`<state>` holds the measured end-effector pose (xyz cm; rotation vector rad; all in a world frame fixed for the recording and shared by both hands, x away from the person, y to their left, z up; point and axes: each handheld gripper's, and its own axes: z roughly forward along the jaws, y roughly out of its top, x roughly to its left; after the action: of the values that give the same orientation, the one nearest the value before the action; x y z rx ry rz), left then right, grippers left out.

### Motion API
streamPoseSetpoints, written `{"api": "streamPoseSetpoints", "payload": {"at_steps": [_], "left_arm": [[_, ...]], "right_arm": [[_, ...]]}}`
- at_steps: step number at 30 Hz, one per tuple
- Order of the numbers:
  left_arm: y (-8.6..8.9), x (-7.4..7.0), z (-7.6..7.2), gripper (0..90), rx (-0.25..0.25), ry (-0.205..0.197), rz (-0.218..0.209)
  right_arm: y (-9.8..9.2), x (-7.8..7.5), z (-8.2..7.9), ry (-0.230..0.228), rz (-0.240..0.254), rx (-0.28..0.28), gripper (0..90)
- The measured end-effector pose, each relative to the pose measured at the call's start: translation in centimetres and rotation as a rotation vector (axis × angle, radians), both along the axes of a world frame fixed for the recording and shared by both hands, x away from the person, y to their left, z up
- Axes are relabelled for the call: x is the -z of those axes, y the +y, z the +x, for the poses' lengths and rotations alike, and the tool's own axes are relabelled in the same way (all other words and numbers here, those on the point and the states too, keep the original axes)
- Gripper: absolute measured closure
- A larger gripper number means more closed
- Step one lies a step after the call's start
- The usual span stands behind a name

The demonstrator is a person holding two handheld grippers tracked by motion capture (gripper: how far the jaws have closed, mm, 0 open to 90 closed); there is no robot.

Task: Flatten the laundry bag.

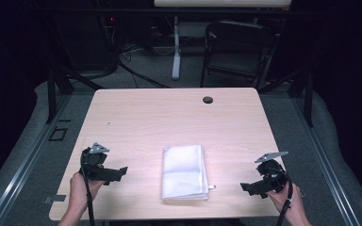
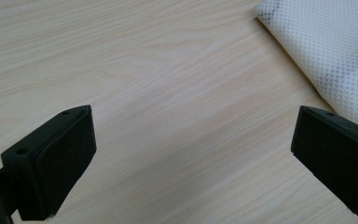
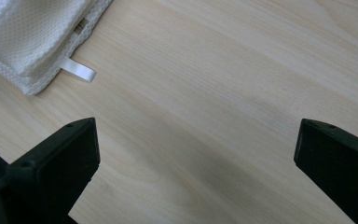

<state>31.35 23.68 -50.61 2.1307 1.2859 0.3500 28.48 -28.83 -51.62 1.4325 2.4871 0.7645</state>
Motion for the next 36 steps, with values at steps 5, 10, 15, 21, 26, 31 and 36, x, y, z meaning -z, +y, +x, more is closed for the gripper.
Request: {"api": "streamPoseSetpoints", "payload": {"at_steps": [5,10,15,21,26,31,36], "left_arm": [[-0.5,-0.1,-0.1,0.0,0.023,-0.001,0.01],[-0.4,-0.2,-0.4,0.0,0.025,-0.004,0.001],[-0.8,-0.4,-0.5,0.0,0.036,-0.006,-0.003],[-1.9,-0.6,-0.7,0.0,0.069,-0.006,-0.009],[-3.2,-0.8,-0.6,0.0,0.087,-0.007,-0.03],[-4.5,-0.8,-0.5,0.0,0.128,-0.006,-0.025],[-6.0,-0.8,-0.6,0.0,0.163,-0.005,-0.023]], "right_arm": [[0.2,0.0,0.0,0.01,0.005,-0.008,0.0],[0.9,0.0,0.3,0.01,-0.003,-0.028,0.0],[1.0,-0.1,0.3,0.016,0.0,-0.038,0.0],[1.1,-0.4,0.3,0.009,0.002,-0.034,0.0],[1.4,-0.5,0.4,0.016,-0.003,-0.041,0.0],[1.6,-0.4,0.6,0.019,0.004,-0.055,0.5],[1.9,-0.4,0.6,0.023,0.015,-0.06,0.8]]}}
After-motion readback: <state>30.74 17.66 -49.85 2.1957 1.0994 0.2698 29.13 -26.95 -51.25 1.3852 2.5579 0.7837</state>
